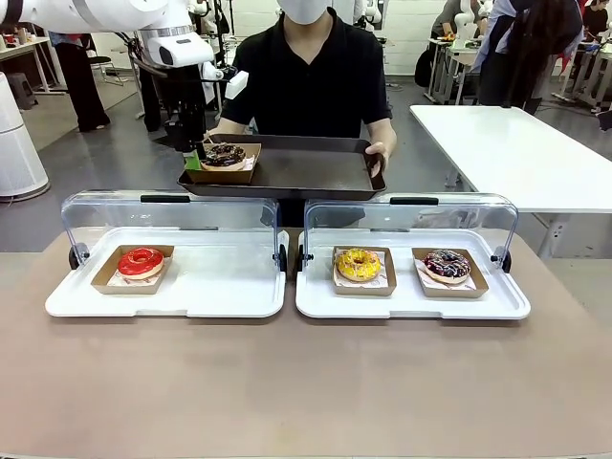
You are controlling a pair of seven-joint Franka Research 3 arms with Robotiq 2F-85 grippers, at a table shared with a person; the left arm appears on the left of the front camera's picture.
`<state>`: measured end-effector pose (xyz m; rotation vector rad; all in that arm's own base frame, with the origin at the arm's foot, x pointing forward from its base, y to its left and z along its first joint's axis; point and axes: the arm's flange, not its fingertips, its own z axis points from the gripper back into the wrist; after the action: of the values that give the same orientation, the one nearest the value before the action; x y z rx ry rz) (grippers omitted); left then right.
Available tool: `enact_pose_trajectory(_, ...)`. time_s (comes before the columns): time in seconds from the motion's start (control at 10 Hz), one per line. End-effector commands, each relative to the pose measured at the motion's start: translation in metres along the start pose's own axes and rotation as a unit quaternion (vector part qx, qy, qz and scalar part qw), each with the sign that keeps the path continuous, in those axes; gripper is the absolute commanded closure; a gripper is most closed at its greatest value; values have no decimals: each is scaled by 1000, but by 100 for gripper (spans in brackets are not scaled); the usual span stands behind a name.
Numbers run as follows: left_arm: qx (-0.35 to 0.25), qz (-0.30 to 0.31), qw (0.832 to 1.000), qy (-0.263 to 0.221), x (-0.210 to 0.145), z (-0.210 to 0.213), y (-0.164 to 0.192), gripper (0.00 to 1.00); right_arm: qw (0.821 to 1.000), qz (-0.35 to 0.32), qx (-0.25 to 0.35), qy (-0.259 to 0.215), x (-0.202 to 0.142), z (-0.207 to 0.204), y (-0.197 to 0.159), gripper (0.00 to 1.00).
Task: Provide the desired donut to the person.
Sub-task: Place the picked Paper togo box onto the Handle tray extended by the person.
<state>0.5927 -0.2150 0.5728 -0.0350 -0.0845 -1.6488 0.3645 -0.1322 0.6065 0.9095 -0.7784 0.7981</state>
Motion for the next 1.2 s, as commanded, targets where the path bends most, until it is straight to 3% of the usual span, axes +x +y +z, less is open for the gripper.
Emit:
enact_pose_trajectory(0.0,6,-15,1000,-11,-4,5,-5,0,1000,4,7,-5,0,0,0,0)
enact_pose_trajectory(0.1,9,-17,1000,-13,-3,8,-9,0,1000,4,7,-5,0,0,0,0)
enact_pose_trajectory(0.2,6,-21,1000,-10,-2,11,-9,39,1000,4,7,-5,0,0,0,0)
enact_pose_trajectory(0.6,-1,-29,1000,-3,3,16,-19,0,1000,4,7,-5,0,0,0,0)
enact_pose_trajectory(0.7,-2,-30,1000,-1,4,19,-20,11,1000,4,7,-5,0,0,0,0)
enact_pose_trajectory(0.8,-2,-33,999,-1,7,22,-30,0,1000,4,7,-5,0,0,0,0)
enact_pose_trajectory(1.1,22,-29,999,15,20,58,-104,0,1000,4,7,-5,0,0,0,0)
